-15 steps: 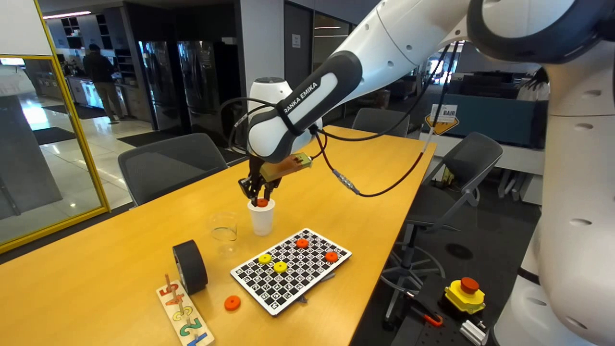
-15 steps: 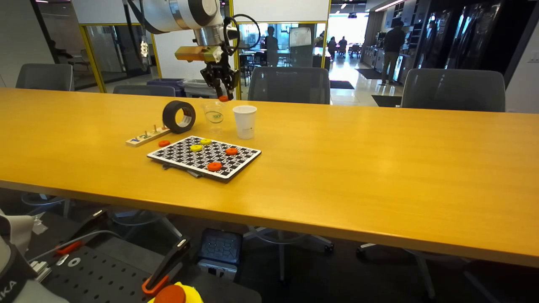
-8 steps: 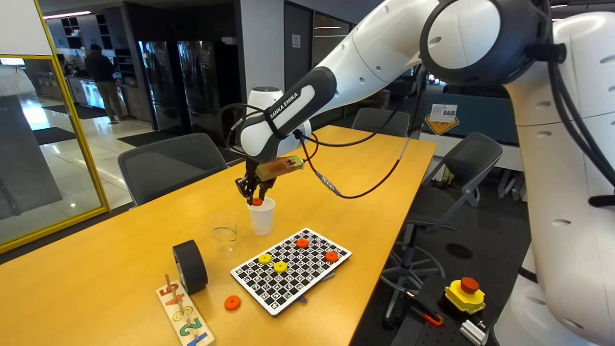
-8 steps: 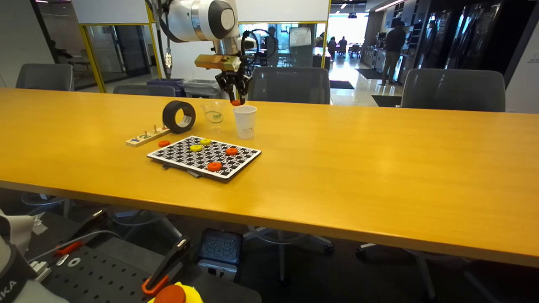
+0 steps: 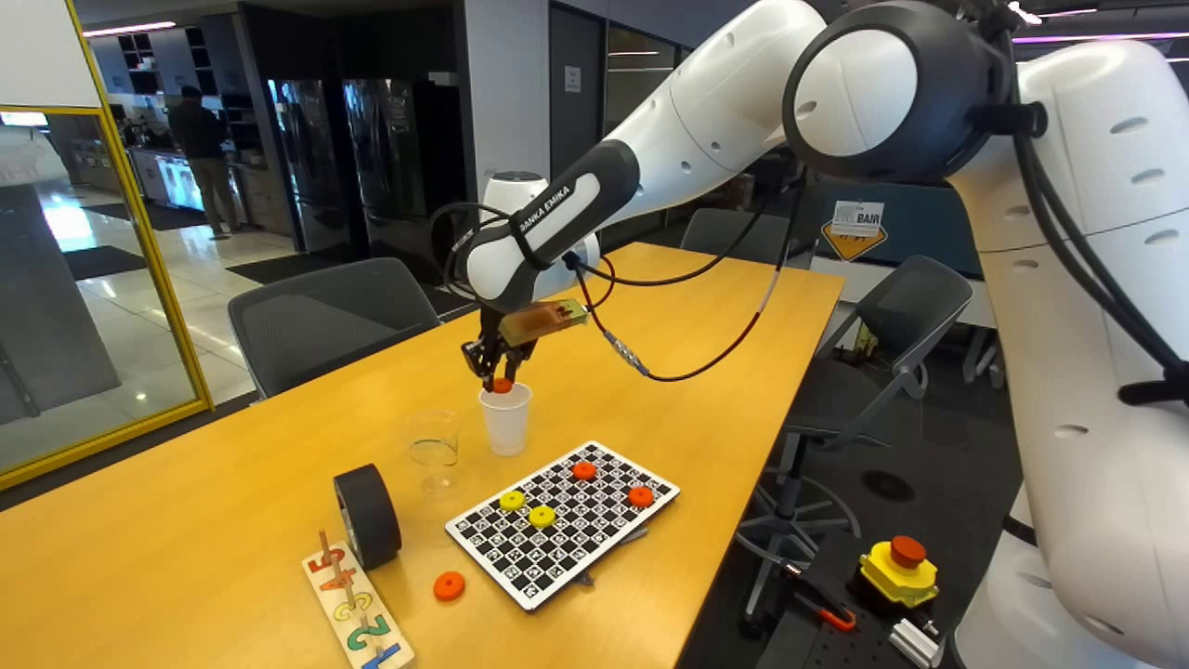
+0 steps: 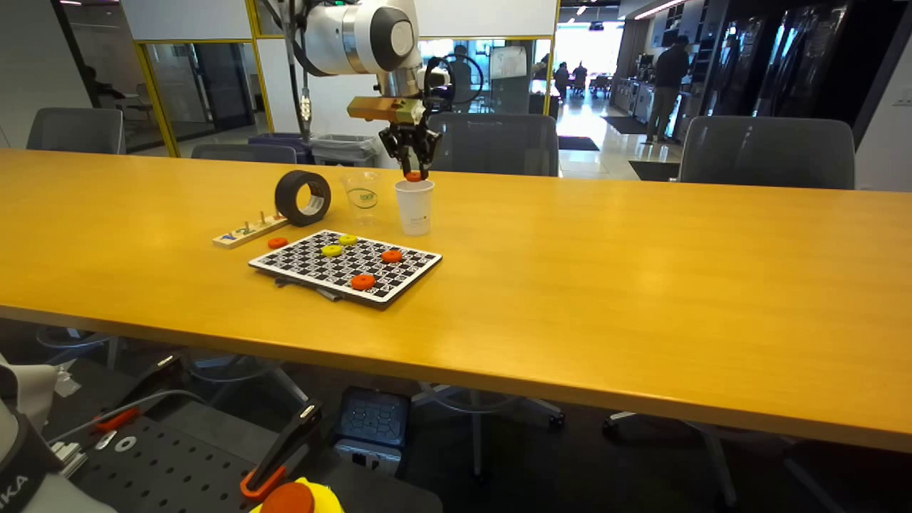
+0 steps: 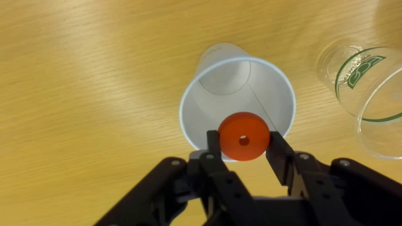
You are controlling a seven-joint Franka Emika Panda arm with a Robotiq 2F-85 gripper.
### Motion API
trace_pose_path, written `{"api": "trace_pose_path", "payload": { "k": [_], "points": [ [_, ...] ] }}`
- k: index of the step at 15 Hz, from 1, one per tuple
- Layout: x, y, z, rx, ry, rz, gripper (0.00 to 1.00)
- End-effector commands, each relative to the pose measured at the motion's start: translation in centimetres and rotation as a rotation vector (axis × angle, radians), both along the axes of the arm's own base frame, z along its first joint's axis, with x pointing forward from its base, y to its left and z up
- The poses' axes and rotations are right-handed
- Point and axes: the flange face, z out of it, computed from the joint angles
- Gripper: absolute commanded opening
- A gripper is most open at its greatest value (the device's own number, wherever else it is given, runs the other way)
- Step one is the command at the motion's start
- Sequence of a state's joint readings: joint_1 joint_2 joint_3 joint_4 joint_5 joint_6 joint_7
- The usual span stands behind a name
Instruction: Divide the rings equally and put some in the clear cup and the rest in the white cup
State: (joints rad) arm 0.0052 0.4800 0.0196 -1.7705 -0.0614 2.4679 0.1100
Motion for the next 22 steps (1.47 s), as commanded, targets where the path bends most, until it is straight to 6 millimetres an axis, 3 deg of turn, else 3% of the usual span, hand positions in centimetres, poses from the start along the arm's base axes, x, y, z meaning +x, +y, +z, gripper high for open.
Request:
{"api": "trace_pose_path", "payload": {
  "k": [1, 3, 4, 5, 9, 13, 16, 19, 22],
  "points": [
    [0.5, -0.1, 0.6, 0.010, 0.027, 0.013, 0.21],
    [0.4, -0.2, 0.6, 0.007, 0.041, 0.012, 0.21],
    [0.4, -0.3, 0.6, 0.010, 0.050, 0.008, 0.54],
    [0.3, -0.2, 0.7, 0.014, 0.058, 0.008, 0.68],
    [-0.6, -0.1, 1.8, 0.010, 0.055, 0.008, 0.97],
    [-3.5, 0.5, 3.5, -0.002, 0.040, 0.014, 1.00],
    [-7.4, 1.6, 4.0, -0.005, 0.056, 0.036, 1.00],
    [-11.0, 3.6, 3.2, 0.011, 0.111, 0.089, 1.00],
    [-13.1, 5.8, 1.0, 0.010, 0.170, 0.140, 1.00]
  ]
}}
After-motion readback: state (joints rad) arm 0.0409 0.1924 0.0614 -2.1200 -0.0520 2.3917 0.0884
